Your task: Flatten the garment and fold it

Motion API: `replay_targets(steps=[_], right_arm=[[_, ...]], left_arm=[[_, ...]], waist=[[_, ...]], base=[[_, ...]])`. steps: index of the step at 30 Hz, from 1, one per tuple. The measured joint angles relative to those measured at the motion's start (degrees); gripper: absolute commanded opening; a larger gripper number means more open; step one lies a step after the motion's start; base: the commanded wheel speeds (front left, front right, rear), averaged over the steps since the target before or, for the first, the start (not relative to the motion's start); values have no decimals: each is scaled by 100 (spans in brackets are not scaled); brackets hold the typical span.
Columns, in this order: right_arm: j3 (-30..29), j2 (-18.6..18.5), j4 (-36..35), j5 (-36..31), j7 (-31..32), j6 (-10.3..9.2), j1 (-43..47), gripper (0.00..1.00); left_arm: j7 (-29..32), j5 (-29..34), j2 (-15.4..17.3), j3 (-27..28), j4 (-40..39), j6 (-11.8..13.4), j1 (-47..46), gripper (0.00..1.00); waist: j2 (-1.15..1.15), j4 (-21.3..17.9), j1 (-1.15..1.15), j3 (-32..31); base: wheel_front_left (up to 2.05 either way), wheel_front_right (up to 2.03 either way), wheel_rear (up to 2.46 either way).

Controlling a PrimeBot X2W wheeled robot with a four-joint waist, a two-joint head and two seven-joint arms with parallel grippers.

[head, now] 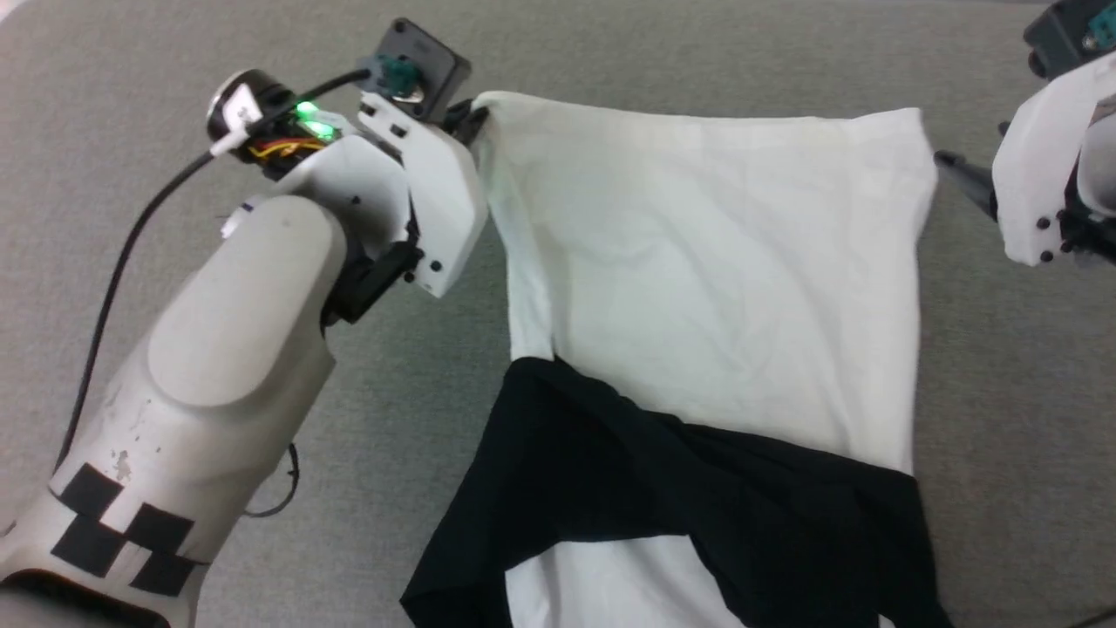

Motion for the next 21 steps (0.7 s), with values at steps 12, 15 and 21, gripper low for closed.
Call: replay_targets(steps=[12, 15, 21], right_arm=[[887, -99, 1193, 347, -212, 0, -679, 100], [1074, -154, 1270, 488, -350, 0, -806, 89], [1489, -193, 1336, 700, -858, 8, -906, 0]], left_arm=[[-280, 52, -247, -212, -92, -44, -212, 0], [-332, 52, -265, -219, -49, -44, -227, 0], [-464, 46, -247, -203, 167, -42, -229, 0]], waist=[[0, 538, -1, 447], [0, 590, -1, 528], [0, 528, -1, 531]], base=[[0, 0, 0], [0, 0, 0], [0, 0, 0]])
